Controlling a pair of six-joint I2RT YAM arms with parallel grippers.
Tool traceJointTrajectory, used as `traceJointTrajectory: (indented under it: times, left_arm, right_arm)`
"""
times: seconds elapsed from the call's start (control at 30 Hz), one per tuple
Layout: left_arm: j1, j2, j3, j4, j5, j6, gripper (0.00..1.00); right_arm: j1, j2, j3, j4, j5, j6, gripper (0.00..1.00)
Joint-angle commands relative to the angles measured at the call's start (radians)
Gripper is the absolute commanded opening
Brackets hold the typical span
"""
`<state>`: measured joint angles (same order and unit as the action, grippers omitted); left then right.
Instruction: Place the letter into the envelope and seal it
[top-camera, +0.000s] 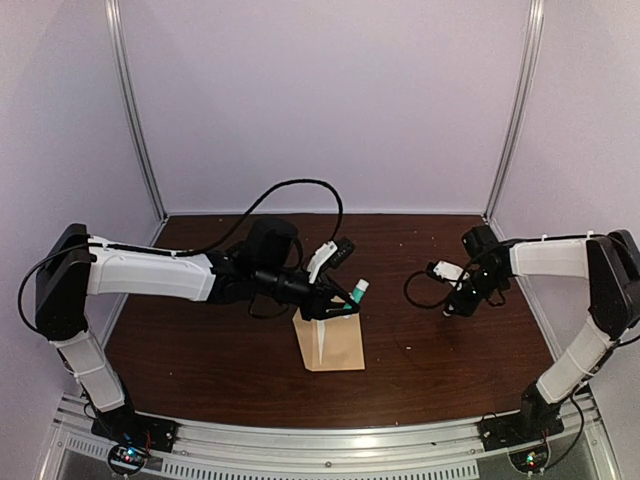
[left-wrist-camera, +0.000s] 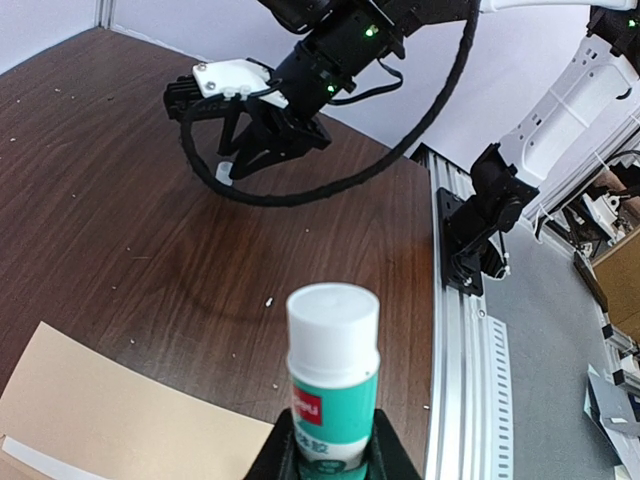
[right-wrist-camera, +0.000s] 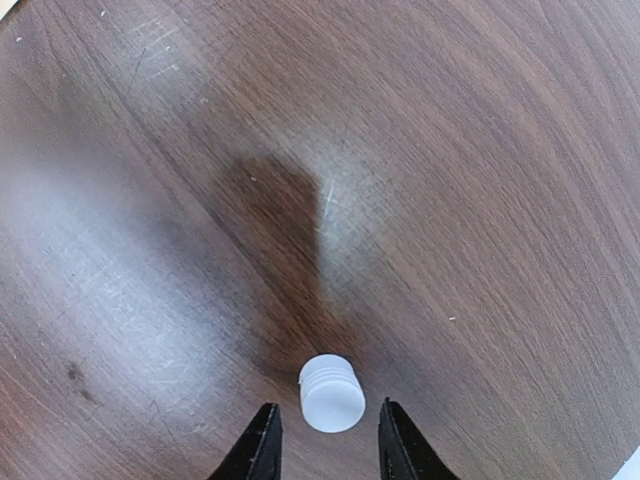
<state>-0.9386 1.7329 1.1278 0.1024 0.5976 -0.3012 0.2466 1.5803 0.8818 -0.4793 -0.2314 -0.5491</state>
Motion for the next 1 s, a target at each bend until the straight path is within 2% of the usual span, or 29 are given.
traceJointTrajectory:
  times: [0.0, 0.1, 0.2, 0.33, 0.47, 0.57, 0.73, 0.97]
  left_arm:
    - [0.003, -0.033, 0.003, 0.023, -0.005, 0.023, 0.02]
    - [0.003, -0.032, 0.000, 0.025, -0.006, 0.028, 0.02]
    - [0.004, -0.032, 0.001, 0.031, 0.006, 0.049, 0.02]
    - [0.007, -0.027, 0.000, 0.043, -0.001, 0.088, 0.02]
    - [0.009, -0.025, 0.013, 0.051, 0.006, 0.113, 0.03]
    - [0.009, -0.025, 0.031, 0.053, 0.026, 0.108, 0.03]
    - [0.010, -0.026, 0.059, 0.054, 0.033, 0.075, 0.04]
    - [0.009, -0.014, 0.068, 0.145, 0.021, 0.016, 0.05]
  right_arm:
    - [0.006, -0.062, 0.051, -0.054, 0.006, 0.015, 0.34]
    - [0.006, -0.106, 0.102, -0.089, -0.021, 0.022, 0.38]
    - [0.005, -0.136, 0.178, -0.123, -0.135, 0.048, 0.39]
    - [0.006, -0.158, 0.280, -0.145, -0.420, 0.097, 0.42]
    - [0.013, -0.158, 0.365, -0.125, -0.724, 0.165, 0.50]
    - [0.048, -0.140, 0.411, -0.111, -0.857, 0.214, 0.54]
    - [0.146, -0.114, 0.459, -0.092, -0.910, 0.252, 0.59]
    - [0.245, -0.069, 0.472, -0.035, -0.919, 0.323, 0.59]
